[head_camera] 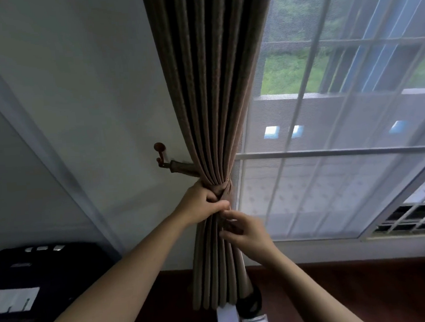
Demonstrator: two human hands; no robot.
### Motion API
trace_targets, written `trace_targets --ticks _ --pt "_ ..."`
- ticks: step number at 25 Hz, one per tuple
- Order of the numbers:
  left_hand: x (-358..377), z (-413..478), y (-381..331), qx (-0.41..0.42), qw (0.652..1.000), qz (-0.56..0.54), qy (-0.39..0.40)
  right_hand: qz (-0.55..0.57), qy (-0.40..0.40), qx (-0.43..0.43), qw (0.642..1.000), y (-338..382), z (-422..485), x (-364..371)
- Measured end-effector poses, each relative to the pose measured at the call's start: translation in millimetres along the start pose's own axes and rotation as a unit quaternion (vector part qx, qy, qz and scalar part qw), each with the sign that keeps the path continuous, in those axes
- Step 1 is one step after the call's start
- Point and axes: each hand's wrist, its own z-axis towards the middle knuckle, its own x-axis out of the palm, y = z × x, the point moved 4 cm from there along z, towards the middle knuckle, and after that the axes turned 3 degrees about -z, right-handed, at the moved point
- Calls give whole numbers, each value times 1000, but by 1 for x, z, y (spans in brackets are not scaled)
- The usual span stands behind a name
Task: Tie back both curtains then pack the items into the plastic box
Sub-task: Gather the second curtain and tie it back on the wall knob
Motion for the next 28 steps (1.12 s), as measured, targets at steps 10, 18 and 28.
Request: trace_targets --ticks 10,18,28 --pt "-22 -7 24 34 994 -41 91 -7 -146 110 983 1 49 -31" --pt "-21 -10 32 75 996 -6 50 322 -27 345 881 -11 70 3" --pt "-17 -6 38 70 997 17 42 417 -33 339 843 -18 71 9"
